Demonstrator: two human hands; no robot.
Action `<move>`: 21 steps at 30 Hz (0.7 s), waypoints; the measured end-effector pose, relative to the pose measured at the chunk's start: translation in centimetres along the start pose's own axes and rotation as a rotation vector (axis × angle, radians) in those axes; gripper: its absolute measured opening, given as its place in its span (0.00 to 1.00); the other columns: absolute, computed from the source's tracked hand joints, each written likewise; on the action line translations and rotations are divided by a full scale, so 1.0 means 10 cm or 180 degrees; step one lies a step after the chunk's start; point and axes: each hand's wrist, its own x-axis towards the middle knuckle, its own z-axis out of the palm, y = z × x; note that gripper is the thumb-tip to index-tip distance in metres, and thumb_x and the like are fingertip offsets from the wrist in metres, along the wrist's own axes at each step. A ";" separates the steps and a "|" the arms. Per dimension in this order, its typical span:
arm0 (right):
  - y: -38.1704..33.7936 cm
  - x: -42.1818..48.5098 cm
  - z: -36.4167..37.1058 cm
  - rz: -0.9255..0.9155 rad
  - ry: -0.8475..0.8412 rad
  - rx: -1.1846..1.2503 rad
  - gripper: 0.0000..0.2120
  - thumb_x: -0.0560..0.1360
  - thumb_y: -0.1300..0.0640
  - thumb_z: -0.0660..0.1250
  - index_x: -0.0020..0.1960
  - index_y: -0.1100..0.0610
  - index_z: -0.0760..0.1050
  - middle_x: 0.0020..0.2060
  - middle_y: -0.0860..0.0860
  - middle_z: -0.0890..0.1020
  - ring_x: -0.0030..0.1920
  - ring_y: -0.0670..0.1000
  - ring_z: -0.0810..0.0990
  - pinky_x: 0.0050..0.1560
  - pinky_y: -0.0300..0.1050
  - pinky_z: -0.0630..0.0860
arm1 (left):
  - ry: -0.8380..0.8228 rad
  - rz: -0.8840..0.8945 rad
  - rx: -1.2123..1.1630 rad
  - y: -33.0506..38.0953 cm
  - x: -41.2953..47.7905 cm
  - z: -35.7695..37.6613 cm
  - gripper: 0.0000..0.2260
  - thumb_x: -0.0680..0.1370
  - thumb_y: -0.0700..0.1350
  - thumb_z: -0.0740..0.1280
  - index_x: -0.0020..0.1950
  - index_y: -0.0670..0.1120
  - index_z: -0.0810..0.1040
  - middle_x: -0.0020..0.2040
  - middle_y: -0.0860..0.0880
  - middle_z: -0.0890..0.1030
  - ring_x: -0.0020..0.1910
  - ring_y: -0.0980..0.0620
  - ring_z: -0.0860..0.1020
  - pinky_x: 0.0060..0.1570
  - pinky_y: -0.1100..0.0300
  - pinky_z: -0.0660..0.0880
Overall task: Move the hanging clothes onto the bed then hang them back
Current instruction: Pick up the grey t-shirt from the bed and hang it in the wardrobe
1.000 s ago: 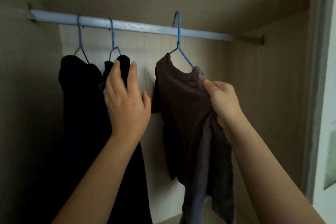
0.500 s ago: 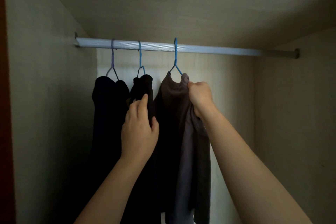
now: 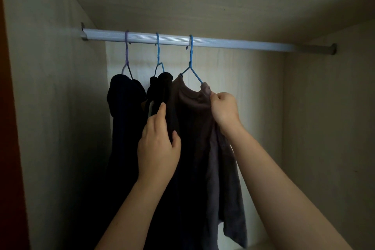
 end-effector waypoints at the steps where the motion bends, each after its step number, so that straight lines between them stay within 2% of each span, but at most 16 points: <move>1: 0.03 -0.03 -0.02 -0.0125 0.0097 -0.0071 0.16 0.78 0.54 0.57 0.33 0.58 0.65 0.27 0.48 0.68 0.30 0.50 0.67 0.31 0.44 0.61 | -0.0025 -0.0055 -0.0032 -0.01 -0.03 0.00 0.29 0.76 0.42 0.62 0.75 0.49 0.53 0.69 0.48 0.66 0.67 0.48 0.68 0.60 0.55 0.70; 3: 0.08 -0.14 -0.07 -0.0354 0.0271 -0.0174 0.05 0.78 0.57 0.57 0.46 0.58 0.68 0.35 0.48 0.73 0.36 0.51 0.70 0.34 0.42 0.60 | -0.0060 -0.0214 -0.0112 -0.03 -0.10 0.02 0.30 0.76 0.42 0.62 0.75 0.49 0.52 0.70 0.48 0.66 0.67 0.48 0.67 0.61 0.56 0.69; 5: 0.19 -0.31 -0.12 -0.0583 0.0330 -0.0421 0.06 0.77 0.59 0.58 0.53 0.59 0.68 0.45 0.53 0.76 0.41 0.53 0.71 0.34 0.39 0.57 | -0.0082 -0.0383 -0.0177 -0.06 -0.19 0.04 0.30 0.76 0.42 0.63 0.75 0.48 0.52 0.71 0.47 0.65 0.68 0.48 0.67 0.61 0.56 0.68; 7: 0.33 -0.51 -0.18 -0.0677 0.0304 -0.0576 0.08 0.77 0.60 0.60 0.55 0.61 0.68 0.49 0.56 0.76 0.45 0.56 0.74 0.35 0.38 0.57 | -0.0113 -0.0457 -0.0205 -0.09 -0.29 0.08 0.30 0.76 0.41 0.63 0.75 0.47 0.53 0.70 0.46 0.66 0.67 0.47 0.68 0.61 0.55 0.69; 10: 0.57 -0.88 -0.30 -0.0538 0.0177 -0.0709 0.10 0.76 0.59 0.62 0.55 0.60 0.67 0.46 0.52 0.74 0.46 0.53 0.74 0.36 0.38 0.59 | -0.0207 -0.0476 -0.0295 -0.15 -0.47 0.12 0.31 0.75 0.42 0.64 0.75 0.47 0.54 0.69 0.45 0.67 0.67 0.46 0.68 0.61 0.54 0.68; 14: 0.92 -1.40 -0.44 -0.0125 -0.0122 -0.0928 0.13 0.75 0.57 0.64 0.57 0.57 0.66 0.47 0.48 0.74 0.46 0.47 0.72 0.40 0.36 0.63 | -0.0384 -0.0565 -0.0439 -0.26 -0.78 0.16 0.31 0.74 0.42 0.66 0.74 0.45 0.56 0.69 0.44 0.68 0.67 0.44 0.68 0.60 0.53 0.69; 18: 1.24 -1.83 -0.48 0.0358 -0.0407 -0.1347 0.12 0.74 0.57 0.66 0.54 0.59 0.69 0.46 0.51 0.75 0.48 0.54 0.77 0.40 0.39 0.64 | -0.0781 -0.0794 -0.0623 -0.43 -1.13 0.26 0.29 0.73 0.42 0.67 0.72 0.45 0.60 0.67 0.43 0.70 0.65 0.44 0.71 0.58 0.53 0.71; 21: 1.45 -2.11 -0.53 0.0554 -0.0641 -0.1411 0.04 0.74 0.62 0.64 0.48 0.61 0.75 0.39 0.51 0.78 0.46 0.57 0.80 0.36 0.38 0.63 | -0.1091 -0.0923 -0.0959 -0.58 -1.38 0.28 0.25 0.74 0.39 0.66 0.70 0.43 0.64 0.64 0.43 0.73 0.62 0.46 0.73 0.56 0.60 0.70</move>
